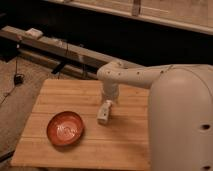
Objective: Place the bottle in the ceramic bowl
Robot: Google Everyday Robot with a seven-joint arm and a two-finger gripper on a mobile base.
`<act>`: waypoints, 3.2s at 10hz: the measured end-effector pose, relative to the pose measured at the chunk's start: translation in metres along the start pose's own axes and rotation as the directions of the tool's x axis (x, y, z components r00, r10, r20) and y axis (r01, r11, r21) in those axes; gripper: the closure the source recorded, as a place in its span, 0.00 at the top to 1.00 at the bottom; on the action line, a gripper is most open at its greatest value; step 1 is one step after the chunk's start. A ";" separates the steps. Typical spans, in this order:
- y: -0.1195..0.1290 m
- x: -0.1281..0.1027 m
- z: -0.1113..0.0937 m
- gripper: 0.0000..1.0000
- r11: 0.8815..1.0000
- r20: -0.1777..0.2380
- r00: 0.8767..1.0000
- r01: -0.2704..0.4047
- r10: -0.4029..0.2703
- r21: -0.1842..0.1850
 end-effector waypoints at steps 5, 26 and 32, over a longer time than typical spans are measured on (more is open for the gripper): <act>0.010 -0.006 0.008 0.65 1.000 -0.028 0.999 0.023 -0.023 -0.011; 0.027 -0.001 0.000 0.00 0.996 -0.114 0.990 0.085 -0.084 0.000; 0.129 0.053 -0.060 0.00 0.950 -0.077 0.948 0.307 -0.310 -0.051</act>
